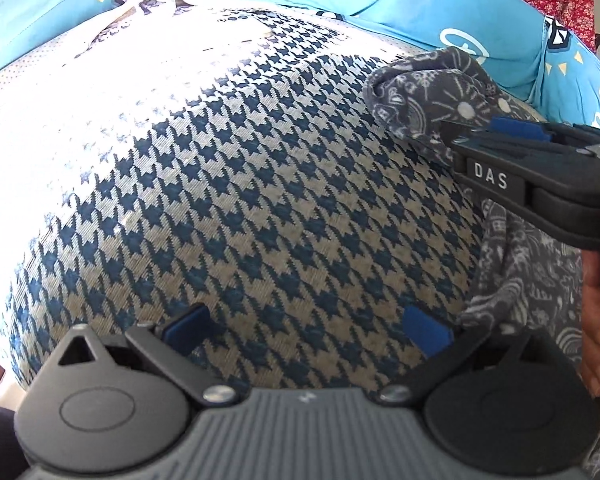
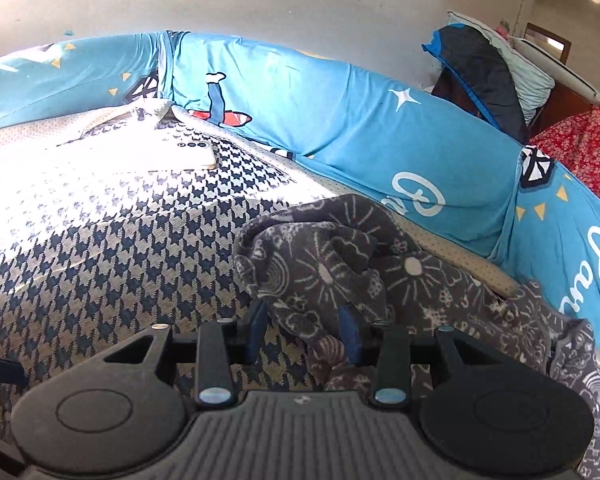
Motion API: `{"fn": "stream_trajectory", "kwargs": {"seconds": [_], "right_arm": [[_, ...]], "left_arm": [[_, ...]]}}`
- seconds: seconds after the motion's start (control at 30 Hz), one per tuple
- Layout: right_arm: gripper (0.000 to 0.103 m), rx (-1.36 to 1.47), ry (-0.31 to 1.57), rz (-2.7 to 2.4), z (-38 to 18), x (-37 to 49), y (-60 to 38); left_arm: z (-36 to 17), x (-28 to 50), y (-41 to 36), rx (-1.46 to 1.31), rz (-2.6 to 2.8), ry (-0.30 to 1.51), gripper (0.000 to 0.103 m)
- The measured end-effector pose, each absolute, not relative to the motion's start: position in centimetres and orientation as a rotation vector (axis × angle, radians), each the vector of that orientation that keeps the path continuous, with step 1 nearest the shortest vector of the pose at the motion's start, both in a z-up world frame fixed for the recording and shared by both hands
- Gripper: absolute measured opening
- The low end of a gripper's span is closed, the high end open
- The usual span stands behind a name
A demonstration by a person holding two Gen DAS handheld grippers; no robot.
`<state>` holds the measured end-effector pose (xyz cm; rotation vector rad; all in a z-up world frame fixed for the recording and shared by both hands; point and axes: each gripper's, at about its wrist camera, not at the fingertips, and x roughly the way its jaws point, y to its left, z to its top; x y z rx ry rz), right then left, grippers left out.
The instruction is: Fold clothes
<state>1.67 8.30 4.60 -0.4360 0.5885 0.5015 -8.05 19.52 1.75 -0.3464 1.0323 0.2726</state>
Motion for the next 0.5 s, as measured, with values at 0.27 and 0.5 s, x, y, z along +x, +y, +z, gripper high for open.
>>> {"fn": "stream_trajectory", "kwargs": {"seconds": [0.27, 0.5], "right_arm": [[0.039, -0.548, 0.598, 0.583, 2.6, 3.8, 11.3], [0.039, -0.603, 0.627, 0.586, 0.3, 5.4, 12.5]], "left_arm": [[1.8, -8.4, 20.3, -0.356, 0.299, 1.038, 0.103], [2.1, -8.9, 21.0, -0.368, 0.319, 1.038, 0.103]]}}
